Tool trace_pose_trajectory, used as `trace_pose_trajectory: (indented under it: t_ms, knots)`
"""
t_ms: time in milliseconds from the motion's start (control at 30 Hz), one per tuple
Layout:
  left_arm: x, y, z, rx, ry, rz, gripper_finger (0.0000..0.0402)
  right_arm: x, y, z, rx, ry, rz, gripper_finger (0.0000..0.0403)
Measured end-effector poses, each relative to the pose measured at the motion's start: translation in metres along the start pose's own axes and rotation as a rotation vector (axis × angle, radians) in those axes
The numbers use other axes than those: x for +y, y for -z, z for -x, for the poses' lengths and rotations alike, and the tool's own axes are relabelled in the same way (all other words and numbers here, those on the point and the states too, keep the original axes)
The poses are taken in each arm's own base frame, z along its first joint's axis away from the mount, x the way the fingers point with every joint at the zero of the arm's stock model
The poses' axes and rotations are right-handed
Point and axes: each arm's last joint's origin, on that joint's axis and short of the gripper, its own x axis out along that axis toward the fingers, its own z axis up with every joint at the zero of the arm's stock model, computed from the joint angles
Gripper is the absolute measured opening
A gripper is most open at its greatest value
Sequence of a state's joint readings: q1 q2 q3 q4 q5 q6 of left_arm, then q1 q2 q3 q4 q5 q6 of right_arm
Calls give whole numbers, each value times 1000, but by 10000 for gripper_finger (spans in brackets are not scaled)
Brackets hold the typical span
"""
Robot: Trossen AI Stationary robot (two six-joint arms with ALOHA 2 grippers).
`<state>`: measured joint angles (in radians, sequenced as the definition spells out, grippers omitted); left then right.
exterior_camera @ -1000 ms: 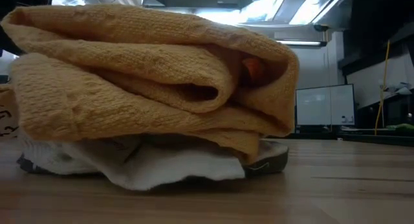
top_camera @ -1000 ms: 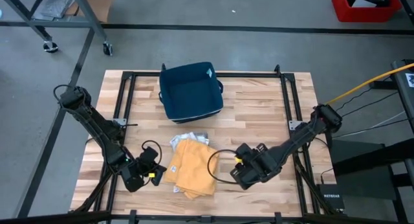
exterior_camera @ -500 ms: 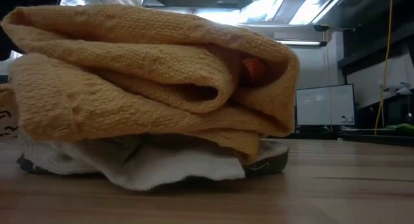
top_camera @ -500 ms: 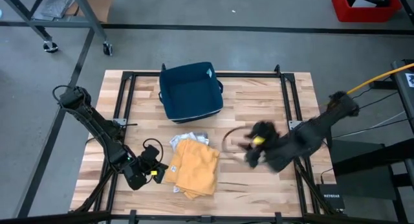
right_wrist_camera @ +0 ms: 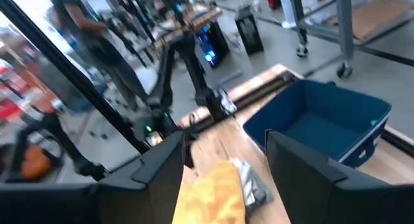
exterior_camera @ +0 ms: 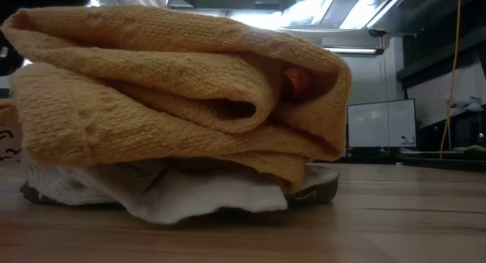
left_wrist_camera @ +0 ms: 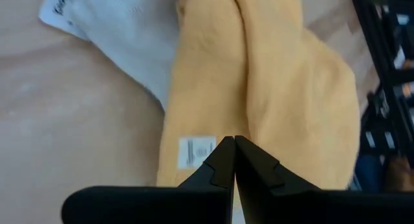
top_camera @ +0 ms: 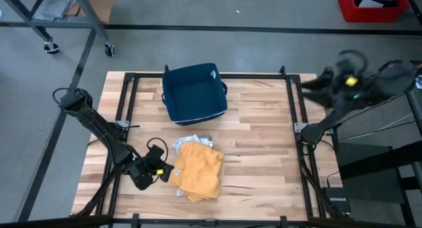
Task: Fold towel
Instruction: Put the stacked folded colored towels into the blue laundry bin
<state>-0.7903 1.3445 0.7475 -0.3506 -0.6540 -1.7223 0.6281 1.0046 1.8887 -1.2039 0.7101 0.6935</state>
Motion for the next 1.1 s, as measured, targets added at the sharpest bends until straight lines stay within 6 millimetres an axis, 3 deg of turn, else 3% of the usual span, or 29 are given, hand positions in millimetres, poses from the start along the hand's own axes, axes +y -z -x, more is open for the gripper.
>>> trace_pose_trajectory:
  t_ms: [200, 367, 500, 633, 833, 967, 1100]
  knots:
    - [0, -20, -13, -77, -41, 25, 4, -49, -4, 46, -25, -11, 24, 221]
    - [0, -37, -22, -126, -75, 26, 4, -72, 19, 46, -28, 151, 47, 221]
    - [1, -44, -26, -146, -91, 25, 4, -74, 50, 24, 39, 224, 110, 221]
    - [1, -48, -28, -157, -99, 37, 4, -71, 94, -11, 136, 314, 161, 221]
    - [1, -52, -31, -167, -104, 15, 4, -72, 166, -63, 164, 403, 34, 221]
    - [1, -56, -32, -174, -114, -20, 4, -69, 211, -98, 140, 321, -116, 221]
    - [2, -57, -33, -175, -120, -51, 4, -64, 244, -126, 55, 181, -261, 221]
